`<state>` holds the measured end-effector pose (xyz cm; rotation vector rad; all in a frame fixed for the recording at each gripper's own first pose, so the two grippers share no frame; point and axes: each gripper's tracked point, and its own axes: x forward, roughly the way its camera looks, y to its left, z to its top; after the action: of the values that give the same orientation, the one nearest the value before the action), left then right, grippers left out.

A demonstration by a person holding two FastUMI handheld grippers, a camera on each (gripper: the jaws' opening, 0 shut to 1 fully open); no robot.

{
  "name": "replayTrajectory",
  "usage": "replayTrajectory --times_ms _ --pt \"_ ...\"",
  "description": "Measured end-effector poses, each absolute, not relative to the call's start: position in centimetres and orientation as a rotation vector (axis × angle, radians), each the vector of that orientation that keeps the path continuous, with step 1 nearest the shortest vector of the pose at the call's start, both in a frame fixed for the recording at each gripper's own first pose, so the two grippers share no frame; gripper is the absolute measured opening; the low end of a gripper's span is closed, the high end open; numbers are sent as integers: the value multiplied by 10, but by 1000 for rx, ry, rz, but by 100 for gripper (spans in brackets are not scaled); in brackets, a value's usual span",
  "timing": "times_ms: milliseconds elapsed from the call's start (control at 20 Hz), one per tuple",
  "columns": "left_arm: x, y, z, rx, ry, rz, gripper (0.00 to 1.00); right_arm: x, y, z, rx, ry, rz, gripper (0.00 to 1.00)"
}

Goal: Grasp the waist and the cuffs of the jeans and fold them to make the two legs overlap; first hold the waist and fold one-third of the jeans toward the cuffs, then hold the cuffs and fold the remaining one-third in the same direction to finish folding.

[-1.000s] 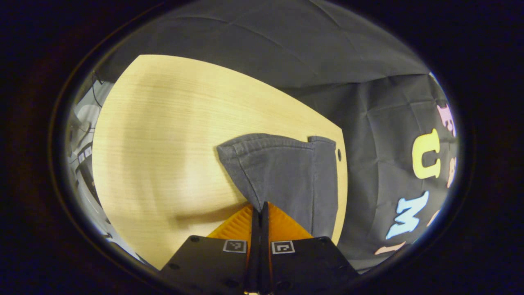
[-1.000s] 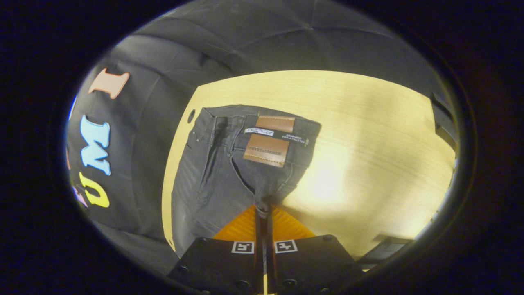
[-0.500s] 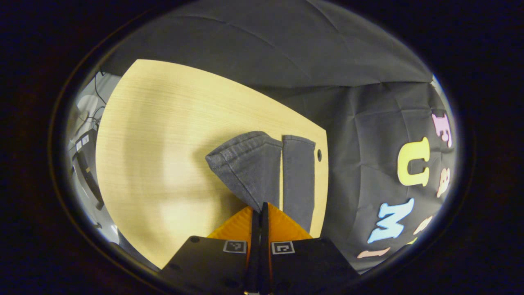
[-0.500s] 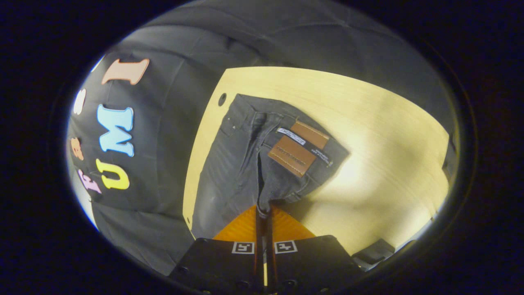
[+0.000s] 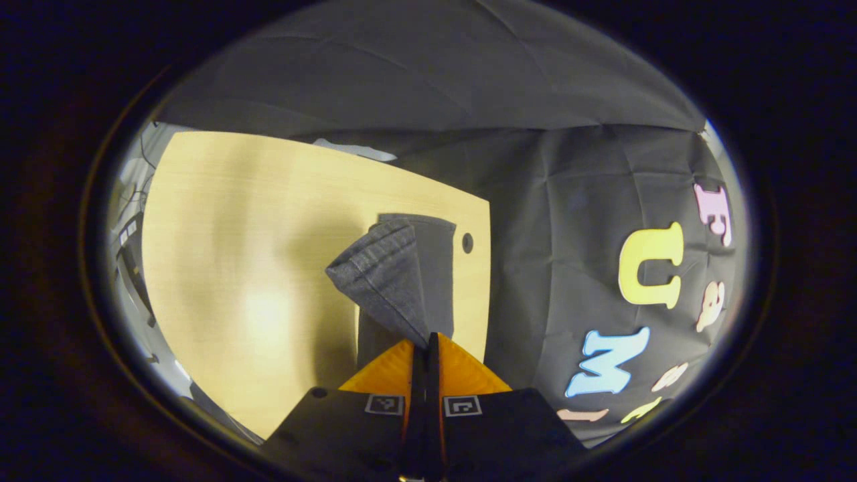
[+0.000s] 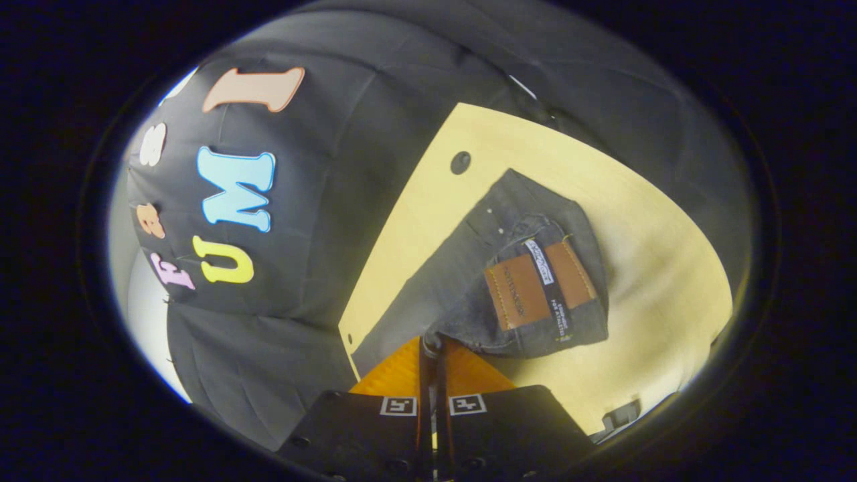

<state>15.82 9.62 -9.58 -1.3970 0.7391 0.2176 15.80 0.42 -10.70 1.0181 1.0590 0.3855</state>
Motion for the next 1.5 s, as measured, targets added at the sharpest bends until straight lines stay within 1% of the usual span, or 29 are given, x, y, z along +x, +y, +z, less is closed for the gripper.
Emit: replayTrajectory --times_ms 200,350,400,450,600,650,700,1000,1200,1300,1400,1450,1500 --pt "233 82 -109 -1419 767 208 8 200 18 -97 1085 1105 352 2" --pt "282 70 -119 -1428 784 179 8 232 18 -110 1153 1110 304 2" --pt "295 68 -124 -1419 794 170 3 241 18 -117 1168 1107 287 2" --pt "307 62 -133 -1399 807 163 8 249 18 -125 1179 1102 273 2" --pt "343 48 -149 -1343 836 149 8 272 26 -141 1192 1075 238 3" --pt "352 45 -155 -1319 843 149 2 279 29 -146 1192 1063 236 2" --pt "361 43 -163 -1291 851 148 8 285 33 -152 1188 1051 232 3" --pt "402 22 -200 -1188 884 144 8 314 50 -191 1153 996 202 5" --pt "420 14 -210 -1099 871 154 8 329 52 -204 1161 957 186 9" --pt "424 12 -212 -1066 868 156 8 330 51 -209 1152 947 179 16" --pt "424 6 -209 -1047 865 151 10 331 49 -205 1129 916 180 17" --pt "423 6 -205 -1037 859 145 10 331 47 -204 1108 900 174 33" --pt "421 4 -203 -1020 851 141 18 329 45 -201 1091 889 170 36"
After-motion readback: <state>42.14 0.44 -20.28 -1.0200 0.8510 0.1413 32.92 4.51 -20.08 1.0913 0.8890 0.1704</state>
